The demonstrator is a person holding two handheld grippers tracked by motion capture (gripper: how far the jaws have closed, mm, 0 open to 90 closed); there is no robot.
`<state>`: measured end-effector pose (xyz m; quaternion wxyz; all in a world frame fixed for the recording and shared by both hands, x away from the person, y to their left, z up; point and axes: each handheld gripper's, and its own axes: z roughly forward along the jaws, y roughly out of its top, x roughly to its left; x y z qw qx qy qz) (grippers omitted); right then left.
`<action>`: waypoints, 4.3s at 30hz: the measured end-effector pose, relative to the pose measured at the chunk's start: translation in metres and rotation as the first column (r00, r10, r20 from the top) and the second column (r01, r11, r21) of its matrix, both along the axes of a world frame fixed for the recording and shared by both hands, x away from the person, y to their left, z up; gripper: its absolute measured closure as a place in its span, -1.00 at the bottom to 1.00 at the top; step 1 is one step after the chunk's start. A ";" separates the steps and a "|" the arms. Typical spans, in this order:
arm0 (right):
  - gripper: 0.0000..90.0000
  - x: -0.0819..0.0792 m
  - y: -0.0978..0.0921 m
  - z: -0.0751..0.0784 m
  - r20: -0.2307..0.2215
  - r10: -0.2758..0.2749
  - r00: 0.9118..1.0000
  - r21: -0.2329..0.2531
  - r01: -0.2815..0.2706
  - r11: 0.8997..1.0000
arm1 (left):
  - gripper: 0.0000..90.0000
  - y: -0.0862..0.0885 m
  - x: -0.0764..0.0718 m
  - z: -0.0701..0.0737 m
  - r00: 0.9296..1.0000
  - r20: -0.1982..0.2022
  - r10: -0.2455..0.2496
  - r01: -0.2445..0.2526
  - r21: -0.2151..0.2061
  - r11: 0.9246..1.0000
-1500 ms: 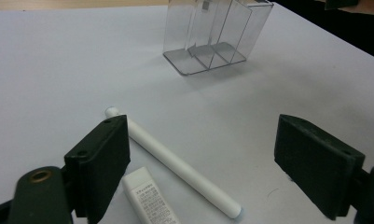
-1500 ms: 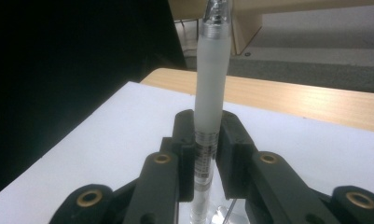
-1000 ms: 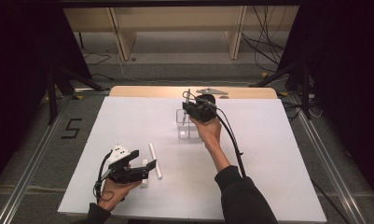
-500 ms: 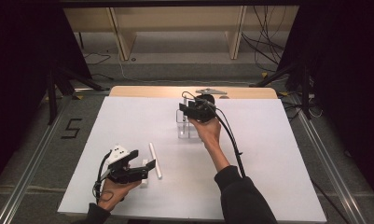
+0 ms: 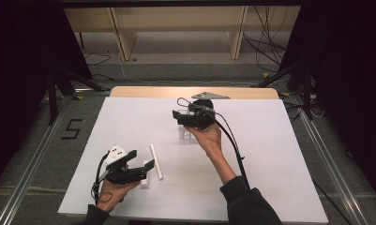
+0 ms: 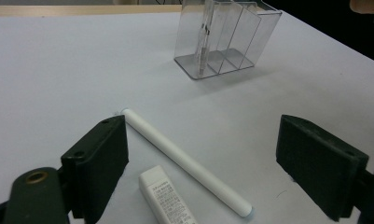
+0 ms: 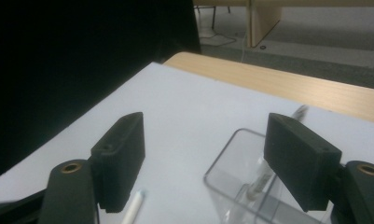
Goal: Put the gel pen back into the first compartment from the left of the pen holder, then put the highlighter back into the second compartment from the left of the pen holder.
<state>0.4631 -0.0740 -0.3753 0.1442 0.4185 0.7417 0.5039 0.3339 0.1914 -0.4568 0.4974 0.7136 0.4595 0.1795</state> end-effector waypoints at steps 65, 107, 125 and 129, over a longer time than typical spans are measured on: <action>-0.43 -0.049 0.073 -0.067 -0.161 0.182 0.970 -0.195 -0.212 0.958 | -0.65 0.027 0.006 -0.003 0.985 0.004 0.172 -0.172 0.008 0.985; 0.28 -0.060 0.103 -0.107 -0.233 0.166 0.958 -0.352 -0.242 0.904 | -0.65 0.028 0.005 -0.003 0.983 0.011 0.183 -0.183 0.011 0.983; 0.53 -0.066 0.109 -0.109 -0.209 0.144 0.967 -0.413 -0.221 0.883 | -0.65 0.028 0.005 -0.003 0.983 0.010 0.183 -0.184 0.013 0.983; 0.57 -0.066 0.109 -0.109 -0.214 0.135 0.968 -0.412 -0.215 0.886 | -0.65 0.027 0.005 -0.003 0.983 0.010 0.183 -0.184 0.012 0.983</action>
